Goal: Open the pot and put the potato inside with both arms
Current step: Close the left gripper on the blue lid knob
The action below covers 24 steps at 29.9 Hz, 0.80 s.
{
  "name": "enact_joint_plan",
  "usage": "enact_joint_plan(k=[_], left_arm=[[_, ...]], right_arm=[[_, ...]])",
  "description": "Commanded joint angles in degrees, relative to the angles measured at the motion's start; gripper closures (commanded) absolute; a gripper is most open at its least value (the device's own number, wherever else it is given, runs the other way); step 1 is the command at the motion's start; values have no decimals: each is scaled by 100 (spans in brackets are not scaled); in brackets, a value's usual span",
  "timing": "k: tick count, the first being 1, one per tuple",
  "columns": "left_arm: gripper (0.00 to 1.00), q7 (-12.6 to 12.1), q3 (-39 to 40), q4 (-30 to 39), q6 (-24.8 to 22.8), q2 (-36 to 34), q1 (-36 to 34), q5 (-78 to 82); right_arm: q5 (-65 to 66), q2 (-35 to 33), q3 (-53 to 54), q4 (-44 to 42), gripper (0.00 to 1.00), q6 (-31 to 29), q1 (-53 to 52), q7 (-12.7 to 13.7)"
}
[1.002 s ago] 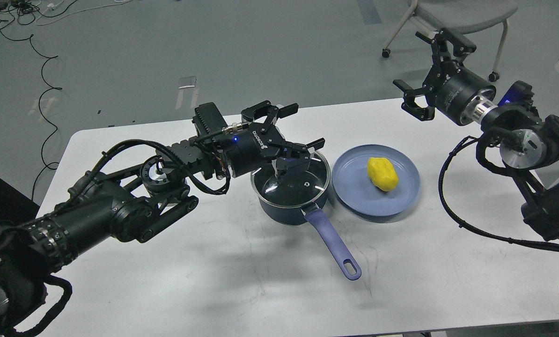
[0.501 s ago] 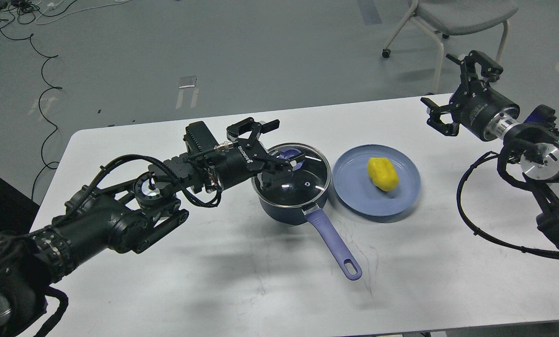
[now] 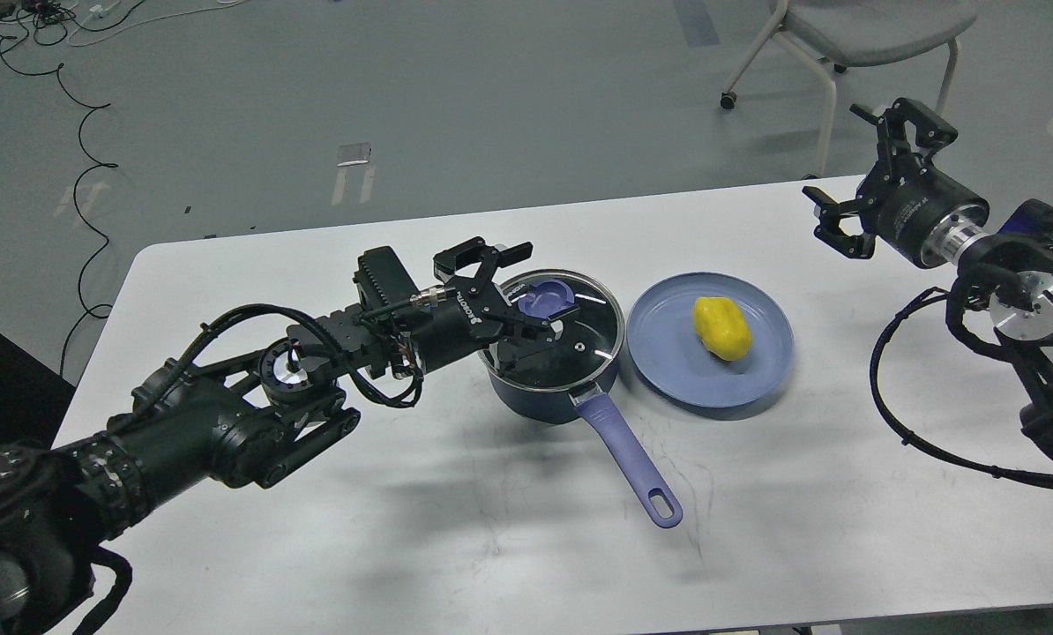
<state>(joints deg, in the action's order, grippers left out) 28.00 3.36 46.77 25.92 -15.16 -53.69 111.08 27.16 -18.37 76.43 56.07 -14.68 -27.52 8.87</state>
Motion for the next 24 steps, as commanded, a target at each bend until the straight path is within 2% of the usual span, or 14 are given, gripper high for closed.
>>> enact_joint_plan(k=[1, 16, 24], left_arm=[[2, 0, -11, -54, 1, 74, 8, 1], [2, 0, -20, -264, 1, 197, 78, -17], [2, 0, -292, -397, 1, 197, 69, -104]], right_arm=[[0, -27, -5, -17, 0, 0, 19, -16], [9, -27, -40, -52, 0, 26, 63, -43], [9, -35, -31, -70, 0, 27, 89, -43]])
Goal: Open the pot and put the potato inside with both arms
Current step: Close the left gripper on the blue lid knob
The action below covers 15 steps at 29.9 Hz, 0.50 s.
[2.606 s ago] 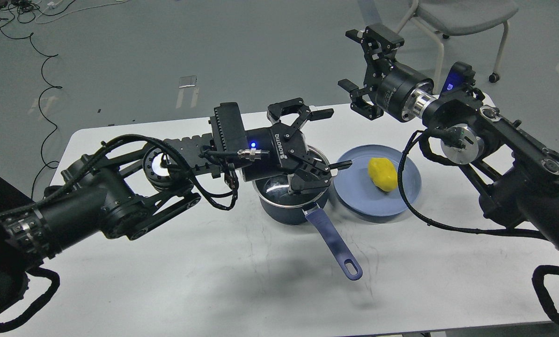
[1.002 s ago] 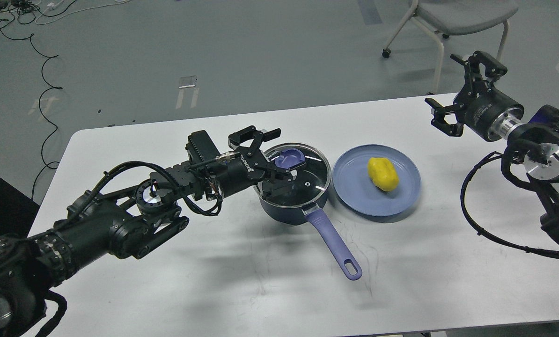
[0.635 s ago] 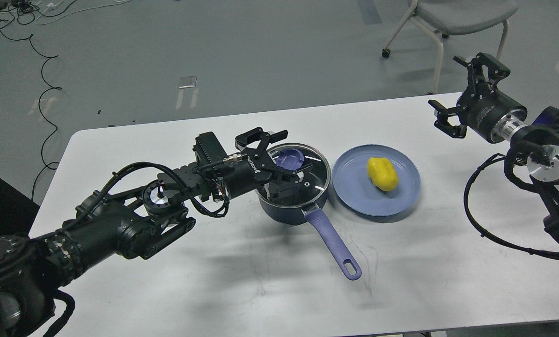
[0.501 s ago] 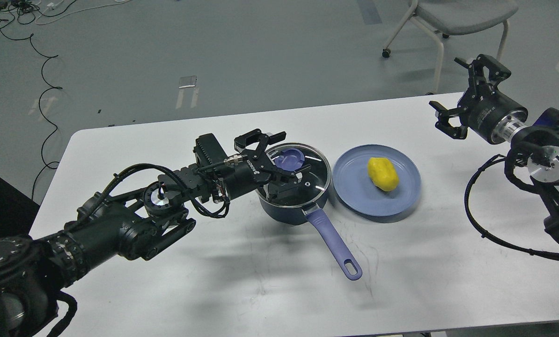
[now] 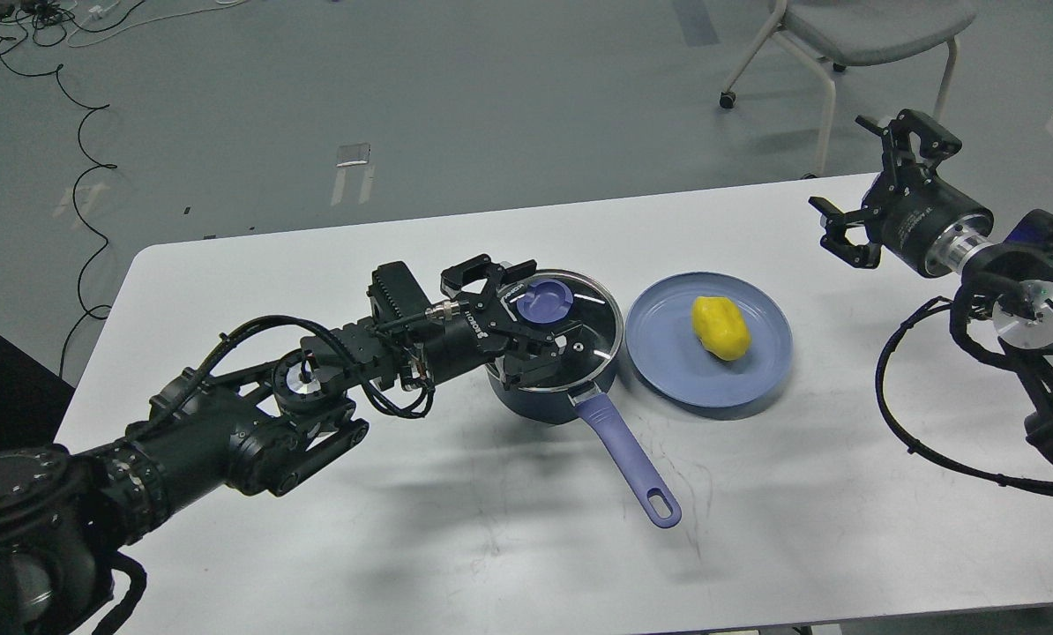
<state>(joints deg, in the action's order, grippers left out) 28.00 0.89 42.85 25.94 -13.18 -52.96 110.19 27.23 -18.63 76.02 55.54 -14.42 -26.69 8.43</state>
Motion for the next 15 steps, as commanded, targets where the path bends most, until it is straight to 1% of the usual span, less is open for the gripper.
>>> enact_joint_plan(k=[1, 5, 8, 10, 12, 14, 15], left_arm=[[2, 0, -45, -5, -2, 0, -4, -15], [3, 0, -45, -13, -10, 9, -12, -24], [8, 0, -45, -13, -19, 9, -4, -24], [8, 0, -45, -13, -28, 9, -4, -24], [11, 0, -45, -13, -37, 9, -4, -24], [18, 0, -45, -13, -45, 9, -4, -24], [19, 0, -45, -22, -45, 9, -4, -24]], right_arm=[[1, -9, 9, -34, 0, 0, 6, 0], [1, -87, 0, -52, 0, 0, -2, -8], [1, -97, -9, -96, 0, 0, -3, -17], [1, -97, -17, -105, 0, 0, -3, -9], [1, -97, -26, -114, 0, 9, -3, -17], [1, -97, -44, -122, 0, 9, -3, -17], [1, -97, -53, -122, 0, 9, -3, -9]])
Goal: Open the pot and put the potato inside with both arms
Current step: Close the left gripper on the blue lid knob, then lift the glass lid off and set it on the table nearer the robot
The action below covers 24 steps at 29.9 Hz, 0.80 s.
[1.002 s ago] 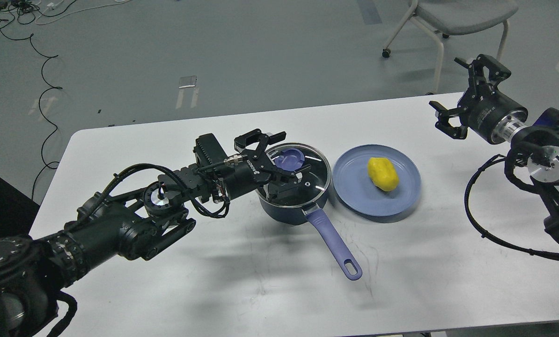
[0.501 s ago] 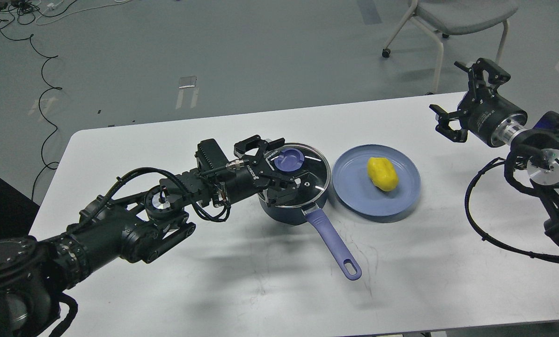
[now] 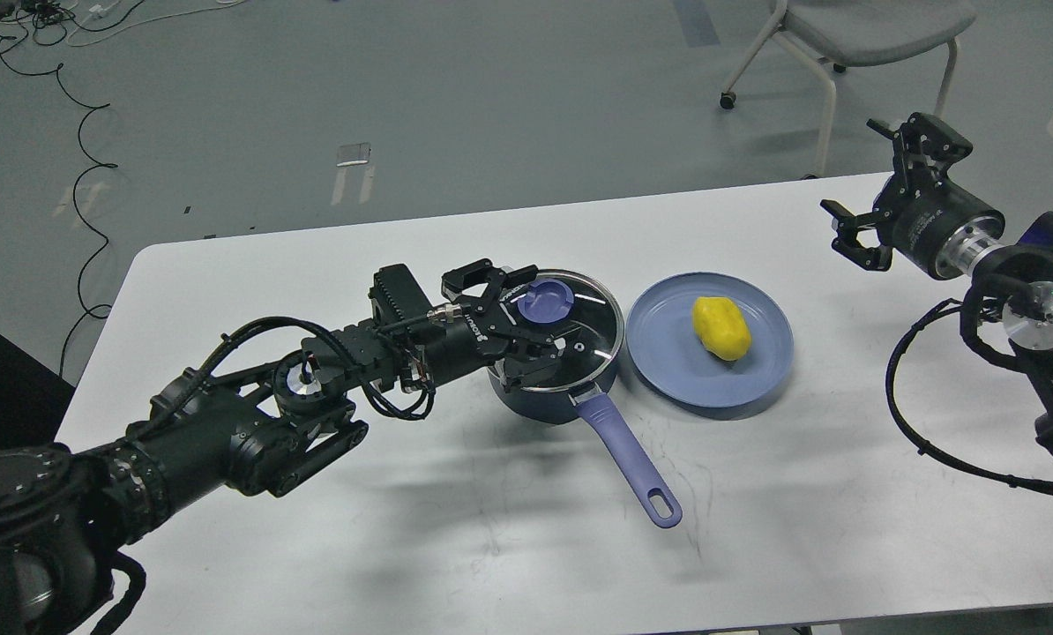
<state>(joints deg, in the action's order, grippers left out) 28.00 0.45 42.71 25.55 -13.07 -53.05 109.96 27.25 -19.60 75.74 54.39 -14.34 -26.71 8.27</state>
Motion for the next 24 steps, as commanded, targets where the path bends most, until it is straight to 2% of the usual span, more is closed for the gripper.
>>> enact_joint_plan(k=[1, 4, 13, 15, 19, 20, 22, 24], left_arm=[[21, 0, -1, -8, -6, -3, 5, -1], [29, 0, -1, -105, -15, 6, 5, -1], [30, 0, -1, -131, -77, 6, 5, -88], [34, 0, -1, -131, -77, -2, 5, -88], [56, 0, -27, -123, -77, -3, -4, -88], [56, 0, -27, -123, -77, -3, -4, -88], [63, 0, -150, -114, -77, -3, -39, -97], [64, 0, -159, -114, -77, -3, -48, -132]], right_arm=[[0, -9, -24, -8, 0, 2, -1, 0], [9, 0, -24, -8, 0, 2, -1, 0], [17, -9, -94, -86, 0, 11, -1, 0], [17, -9, -147, -139, 0, 19, -9, 0], [17, -9, -156, -183, 0, 116, -18, -44], [17, -9, -156, -183, 0, 116, -18, -44], [17, -9, -182, -183, 0, 143, -18, -53], [17, -9, -191, -192, 0, 143, -27, -62]])
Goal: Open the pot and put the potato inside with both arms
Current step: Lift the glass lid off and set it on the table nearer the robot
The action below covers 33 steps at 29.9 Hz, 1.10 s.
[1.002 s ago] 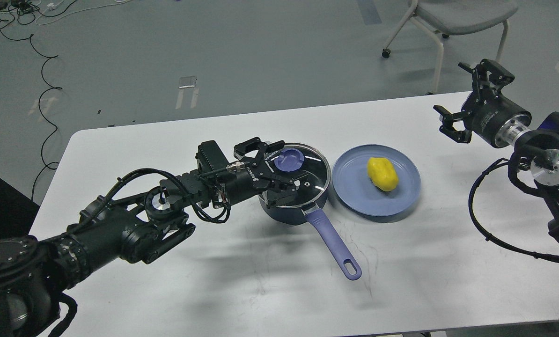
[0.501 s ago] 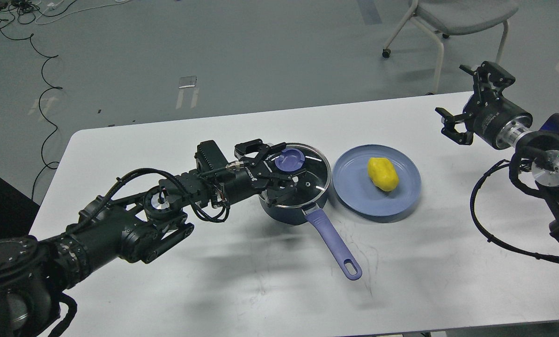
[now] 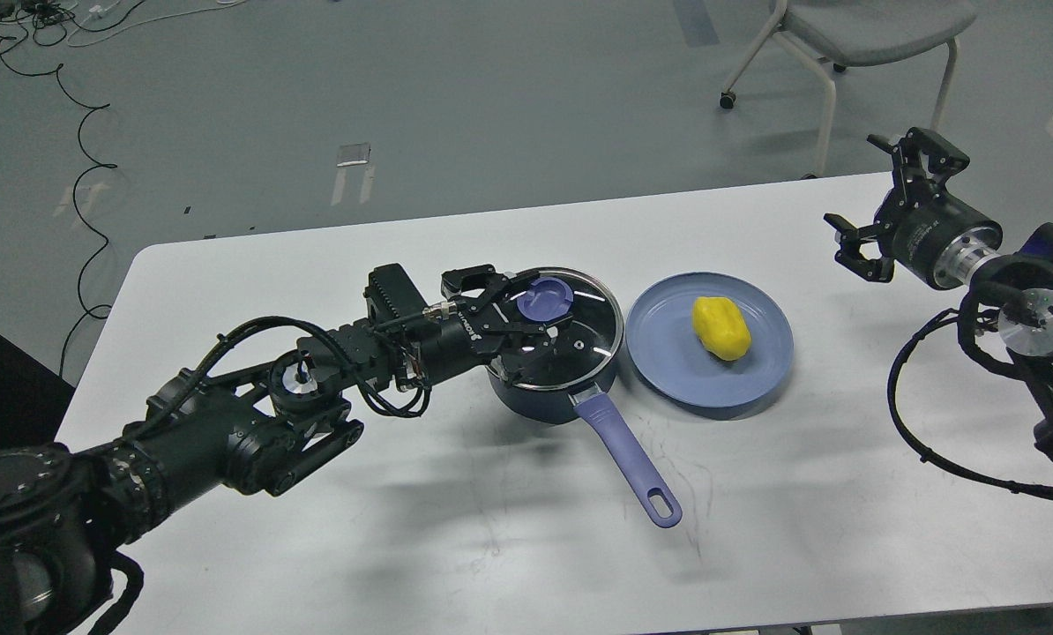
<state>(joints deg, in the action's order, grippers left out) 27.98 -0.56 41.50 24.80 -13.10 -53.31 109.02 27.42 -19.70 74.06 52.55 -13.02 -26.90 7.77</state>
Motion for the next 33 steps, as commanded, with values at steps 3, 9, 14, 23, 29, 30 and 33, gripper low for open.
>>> enact_joint_plan(k=[3, 9, 14, 23, 29, 30, 33], left_arm=[[65, 2, -58, 60, -1, -8, -31, -65], [67, 2, -49, 183, -1, -78, -83, -65], [67, 2, -49, 271, -1, -166, -373, -344], [67, 2, -58, 691, -1, -1061, -505, -522], [67, 2, -58, 904, 121, -2071, -382, -522], [67, 2, -58, 921, 148, -2169, -356, -530], [67, 2, -58, 921, 288, -2512, -84, -539]], right_arm=[[0, 1, -32, -8, 0, 19, -17, -13], [0, 1, -41, -8, 0, 72, -52, -13], [0, 1, -102, 0, 0, 72, -53, -13], [0, 10, -120, 1, 0, 72, -88, -22], [0, 10, -277, 1, 0, 116, -149, -74], [0, 10, -287, 1, 0, 116, -149, -92], [0, 10, -348, -8, 0, 116, -149, -109]])
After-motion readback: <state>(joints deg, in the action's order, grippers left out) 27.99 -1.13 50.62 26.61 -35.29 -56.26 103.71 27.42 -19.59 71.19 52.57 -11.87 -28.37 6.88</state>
